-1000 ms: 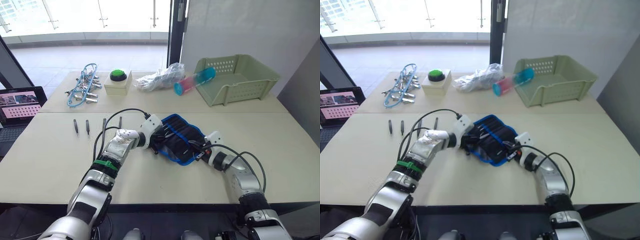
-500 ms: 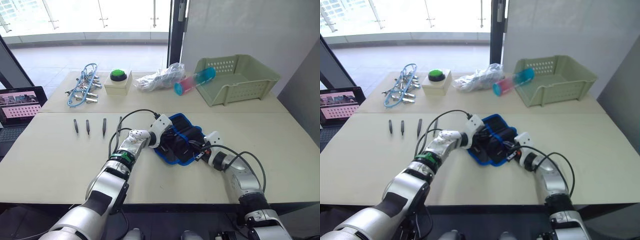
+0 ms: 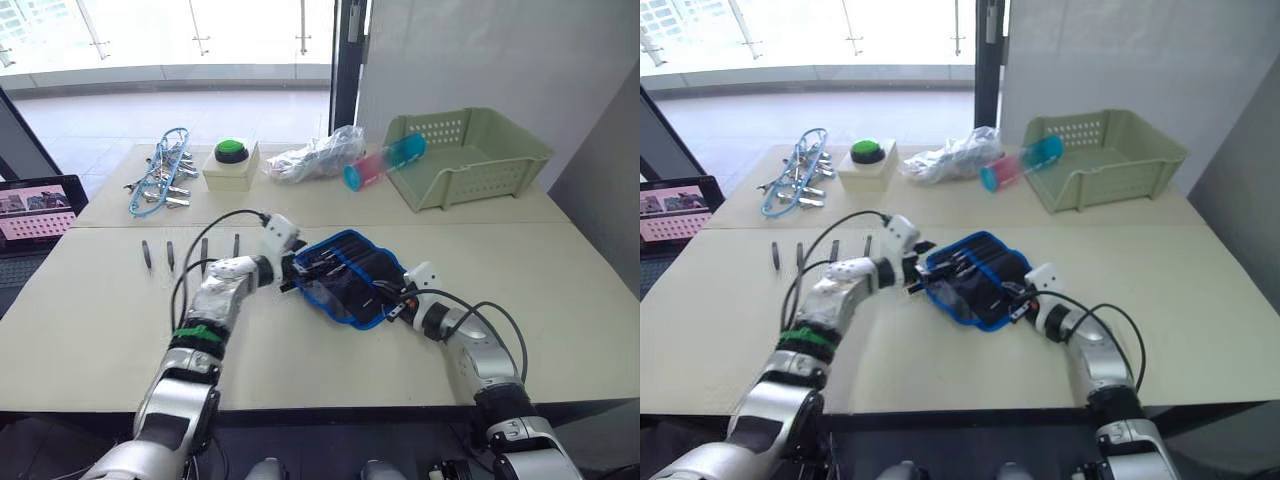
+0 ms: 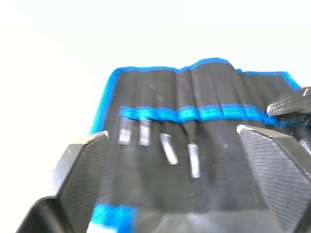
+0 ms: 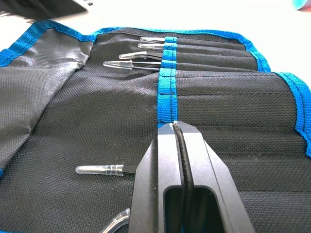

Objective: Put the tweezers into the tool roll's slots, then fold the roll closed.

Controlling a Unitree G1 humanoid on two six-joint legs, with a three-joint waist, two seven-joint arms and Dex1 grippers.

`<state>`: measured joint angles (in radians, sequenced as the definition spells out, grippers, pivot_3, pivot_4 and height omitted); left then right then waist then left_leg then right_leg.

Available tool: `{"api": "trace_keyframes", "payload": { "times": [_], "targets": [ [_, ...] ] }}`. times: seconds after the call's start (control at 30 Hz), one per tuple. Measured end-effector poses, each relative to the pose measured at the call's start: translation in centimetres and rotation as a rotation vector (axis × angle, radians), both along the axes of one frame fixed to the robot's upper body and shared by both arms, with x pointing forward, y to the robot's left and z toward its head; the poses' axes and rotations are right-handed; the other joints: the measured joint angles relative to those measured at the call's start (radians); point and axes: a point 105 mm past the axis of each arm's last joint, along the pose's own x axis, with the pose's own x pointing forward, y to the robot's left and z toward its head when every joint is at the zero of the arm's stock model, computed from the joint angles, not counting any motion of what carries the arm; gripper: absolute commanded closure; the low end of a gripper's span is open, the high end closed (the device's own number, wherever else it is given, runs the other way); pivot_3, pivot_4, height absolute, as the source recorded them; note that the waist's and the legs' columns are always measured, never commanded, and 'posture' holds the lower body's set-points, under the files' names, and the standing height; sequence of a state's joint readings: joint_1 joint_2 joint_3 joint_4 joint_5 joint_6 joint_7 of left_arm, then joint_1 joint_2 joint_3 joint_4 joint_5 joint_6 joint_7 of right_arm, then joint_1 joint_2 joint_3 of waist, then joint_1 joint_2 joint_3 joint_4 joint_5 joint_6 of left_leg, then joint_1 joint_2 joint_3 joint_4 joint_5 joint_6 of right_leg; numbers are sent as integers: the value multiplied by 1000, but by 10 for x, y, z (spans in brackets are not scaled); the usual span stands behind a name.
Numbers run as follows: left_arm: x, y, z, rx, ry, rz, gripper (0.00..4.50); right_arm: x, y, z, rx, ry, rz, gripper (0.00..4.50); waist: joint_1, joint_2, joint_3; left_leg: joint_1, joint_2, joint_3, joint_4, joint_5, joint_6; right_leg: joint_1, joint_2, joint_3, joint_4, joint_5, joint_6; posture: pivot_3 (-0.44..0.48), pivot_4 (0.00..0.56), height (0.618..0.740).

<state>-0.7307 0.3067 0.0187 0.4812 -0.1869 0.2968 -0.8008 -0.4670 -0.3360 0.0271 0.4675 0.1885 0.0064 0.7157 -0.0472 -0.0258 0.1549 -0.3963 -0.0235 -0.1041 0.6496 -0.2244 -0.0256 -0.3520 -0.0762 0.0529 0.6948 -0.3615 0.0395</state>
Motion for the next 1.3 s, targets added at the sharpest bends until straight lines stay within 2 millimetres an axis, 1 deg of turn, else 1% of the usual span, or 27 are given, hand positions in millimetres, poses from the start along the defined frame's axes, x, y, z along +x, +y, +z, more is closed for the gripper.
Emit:
{"api": "trace_keyframes", "payload": {
  "times": [0.1, 0.17, 0.23, 0.3, 0.37, 0.43, 0.5, 0.6, 0.67, 0.77, 0.87, 1.07, 1.2, 1.3],
  "targets": [
    [-10, 33, 0, -48, 3, 79, 78, 0, -1, -1, -1, 5, 1, 4500, 1, 0, 0, 0, 1, 0, 0, 0, 0, 0, 0, 0, 0, 0, 0, 0, 150, 740],
    [-20, 63, 0, -62, -19, 153, 78, 2, 1, 0, -1, 7, 6, 4500, 0, 0, 0, 1, 1, 0, 0, 0, 0, 0, 0, 0, 0, 0, 0, 0, 150, 740],
    [-31, 101, -1, -88, -44, 279, 78, 3, 2, -1, -2, 12, 18, 4500, -1, 0, 0, 3, 2, 1, -2, 0, 0, 1, 0, 0, 0, 0, 0, 0, 150, 740],
    [-42, 134, -4, -103, -52, 392, 78, 3, 1, -2, -4, 19, 23, 4500, 1, 0, 0, 5, 2, 1, -4, 0, 0, 1, 0, 0, 0, 0, 0, 0, 150, 740],
    [-53, 152, -7, -97, -64, 451, 78, 4, 0, -3, -4, 24, 19, 4500, 4, -2, -1, 6, 2, 1, -4, 0, -1, 2, -1, 0, -1, 0, 0, 0, 150, 740],
    [-66, 167, -15, -94, -61, 510, 78, 4, 0, -4, -6, 27, 20, 4500, 4, -3, -2, 7, 2, 2, -5, 0, -1, 3, -1, 1, -2, 0, 0, 0, 150, 740],
    [-79, 182, -26, -92, -43, 576, 78, 5, 2, -4, -5, 29, 24, 4500, 4, -4, -2, 8, 3, 2, -6, 0, -1, 2, 0, 1, -2, 0, 0, 0, 150, 740],
    [-103, 209, -45, -67, -17, 697, 78, 5, 5, -3, 0, 29, 32, 4500, 4, -4, -2, 8, 4, 3, -7, 0, -1, 2, 0, 1, -1, 0, 0, 0, 150, 740],
    [-119, 223, -57, -59, 0, 757, 78, 5, 5, -4, 3, 32, 31, 4500, 4, -5, -3, 8, 4, 3, -7, 0, -1, 2, 0, 1, -2, 0, 0, 0, 150, 740],
    [-136, 234, -68, -94, 16, 821, 78, 6, 3, -6, 5, 32, 26, 4500, 5, -7, -4, 8, 5, 3, -7, 0, -1, 2, 0, 1, -3, 0, -1, 0, 150, 740],
    [-143, 239, -69, -109, -4, 869, 78, 6, 4, -6, 5, 35, 27, 4500, 5, -9, -5, 9, 5, 4, -8, 0, -1, 3, 0, 1, -4, 1, -1, 0, 150, 740],
    [-154, 233, -71, -107, -17, 884, 78, 6, 5, -6, 7, 35, 36, 4500, 4, -9, -6, 9, 5, 4, -9, 0, -1, 3, 0, 1, -4, 1, -1, 0, 150, 740],
    [-151, 231, -70, -102, -28, 884, 78, 6, 5, -6, 5, 35, 35, 4500, 5, -9, -6, 9, 5, 4, -9, 0, -1, 3, 0, 1, -5, 1, -1, 0, 150, 740],
    [-138, 226, -62, -110, -51, 886, 78, 6, 3, -6, 3, 36, 31, 4500, 6, -10, -6, 9, 5, 4, -9, 0, -1, 3, 0, 1, -5, 1, -2, 0, 150, 740]
  ]
}}
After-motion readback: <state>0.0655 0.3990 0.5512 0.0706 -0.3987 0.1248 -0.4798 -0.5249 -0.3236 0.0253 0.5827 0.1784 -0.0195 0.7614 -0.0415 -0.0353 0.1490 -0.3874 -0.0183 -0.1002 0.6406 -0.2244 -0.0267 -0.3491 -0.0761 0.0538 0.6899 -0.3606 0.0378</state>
